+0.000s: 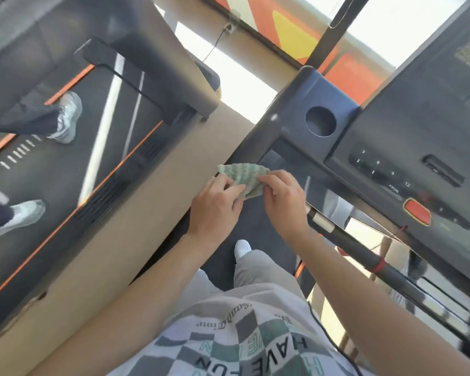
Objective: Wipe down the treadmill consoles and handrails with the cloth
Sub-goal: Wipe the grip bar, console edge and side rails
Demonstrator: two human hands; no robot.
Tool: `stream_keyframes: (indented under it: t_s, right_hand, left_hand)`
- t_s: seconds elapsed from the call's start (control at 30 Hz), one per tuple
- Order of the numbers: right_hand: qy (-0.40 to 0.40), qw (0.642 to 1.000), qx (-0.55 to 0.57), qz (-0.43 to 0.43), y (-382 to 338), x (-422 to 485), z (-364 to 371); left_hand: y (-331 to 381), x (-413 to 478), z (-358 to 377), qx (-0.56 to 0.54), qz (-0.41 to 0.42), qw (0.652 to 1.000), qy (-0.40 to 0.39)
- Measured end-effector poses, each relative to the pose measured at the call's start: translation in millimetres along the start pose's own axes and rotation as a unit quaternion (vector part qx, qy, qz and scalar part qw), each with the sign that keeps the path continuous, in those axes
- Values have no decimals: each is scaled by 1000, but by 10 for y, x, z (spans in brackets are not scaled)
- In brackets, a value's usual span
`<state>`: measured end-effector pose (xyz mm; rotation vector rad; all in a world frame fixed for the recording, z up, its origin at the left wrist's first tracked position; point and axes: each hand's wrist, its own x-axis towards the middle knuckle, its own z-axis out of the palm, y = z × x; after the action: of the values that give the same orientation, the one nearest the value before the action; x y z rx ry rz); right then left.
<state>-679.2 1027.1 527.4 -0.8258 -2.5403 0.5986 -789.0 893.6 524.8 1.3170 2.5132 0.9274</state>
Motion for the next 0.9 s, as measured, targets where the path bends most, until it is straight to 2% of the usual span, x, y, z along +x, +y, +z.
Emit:
stream_keyframes:
  t_s: [0.07, 0.13, 0.3, 0.43, 0.63, 0.7, 0.77, 0.83, 0.9]
  right_hand:
    - [16, 1000, -10, 1, 155, 121, -86]
    - [-7, 1000, -14, 7, 326, 275, -122]
    - [-173, 984, 35, -4, 607, 356, -187]
    - [-157, 985, 57, -49, 718, 166, -306]
    - [-167, 982, 10, -89, 999, -120, -441]
    - [-179, 982, 41, -35, 966, -170, -525]
    - [-180, 974, 104, 85, 903, -153, -570]
    - [-155, 941, 206, 218, 845, -72, -557]
    - [-106, 909, 279, 291, 785, 35, -500]
  left_hand:
    - [149, 116, 131, 9, 11, 1000, 7]
    - [270, 227, 298, 26, 7, 1000, 7]
    - [500, 189, 714, 25, -38, 999, 15]
    - [628, 34, 833, -30, -87, 995, 32]
    - [707, -309, 900, -75, -131, 988, -32]
    - [758, -362, 879, -95, -169, 981, -15]
    - [814, -310, 817, -102, -205, 973, 23]
    - [849, -177, 737, -110, -212, 969, 62]
    - [863, -36, 647, -102, -203, 970, 88]
